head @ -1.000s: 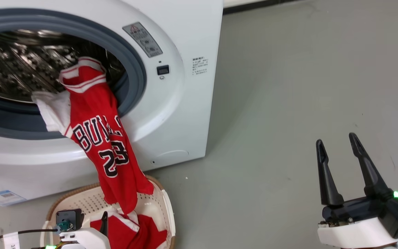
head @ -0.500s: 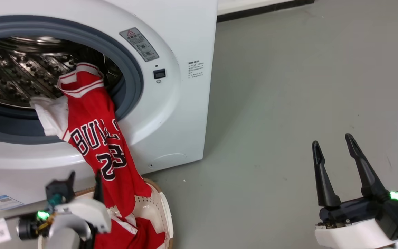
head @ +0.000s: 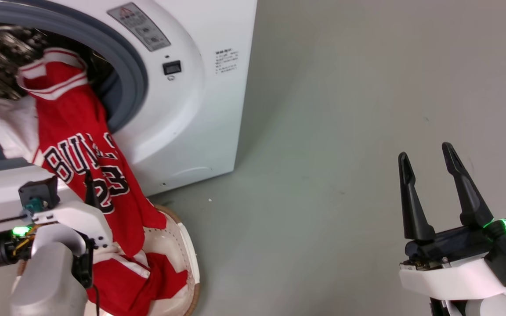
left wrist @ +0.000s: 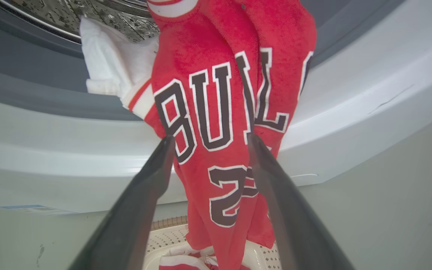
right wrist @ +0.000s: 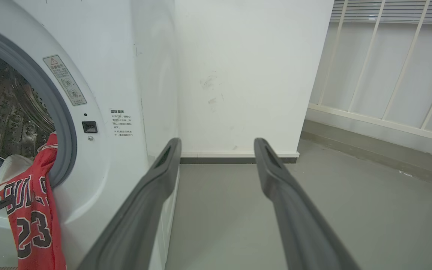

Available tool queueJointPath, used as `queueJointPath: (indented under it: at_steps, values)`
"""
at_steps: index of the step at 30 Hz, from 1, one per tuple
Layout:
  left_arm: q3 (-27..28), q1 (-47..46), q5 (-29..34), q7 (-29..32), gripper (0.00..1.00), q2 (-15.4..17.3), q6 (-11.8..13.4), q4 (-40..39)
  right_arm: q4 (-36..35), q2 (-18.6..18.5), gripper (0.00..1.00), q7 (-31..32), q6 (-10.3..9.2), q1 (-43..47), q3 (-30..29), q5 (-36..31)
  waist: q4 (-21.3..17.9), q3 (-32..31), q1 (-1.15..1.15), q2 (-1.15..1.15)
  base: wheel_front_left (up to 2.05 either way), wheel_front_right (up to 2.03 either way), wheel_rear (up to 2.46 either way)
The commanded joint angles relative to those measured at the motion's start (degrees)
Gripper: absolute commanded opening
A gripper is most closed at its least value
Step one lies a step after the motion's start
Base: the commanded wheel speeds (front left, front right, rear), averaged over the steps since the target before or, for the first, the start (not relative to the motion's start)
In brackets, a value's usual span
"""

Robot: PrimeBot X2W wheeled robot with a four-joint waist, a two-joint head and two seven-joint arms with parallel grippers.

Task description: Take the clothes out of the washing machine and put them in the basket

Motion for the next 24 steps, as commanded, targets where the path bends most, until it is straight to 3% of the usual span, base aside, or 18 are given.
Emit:
queueJointPath:
  at_steps: [1, 23, 24]
  values:
    - [0.3, -1.1, 0.4, -0.1, 1.0, 0.6, -0.1, 1.0, -0.2, 0.0, 1.0, -0.1, -0.04, -1.0, 0.1, 0.2, -1.1, 1.7, 0.0, 0.0, 0.0, 0.0, 0.0]
    - [3.2, -13.3, 2.0, -0.2, 1.0, 3.8, 0.4, 8.3, -1.2, 0.0, 1.0, -0.1, -0.04, -4.0, 0.0, 2.5, -3.5, 9.7, 0.0, 0.0, 0.0, 0.0, 0.0]
    - [3.3, -13.6, 2.1, -0.3, 0.04, 3.9, 0.5, 8.0, -1.2, 0.0, 1.0, -0.1, -0.04, -4.1, 0.0, 2.5, -3.5, 9.9, 0.0, 0.0, 0.0, 0.0, 0.0]
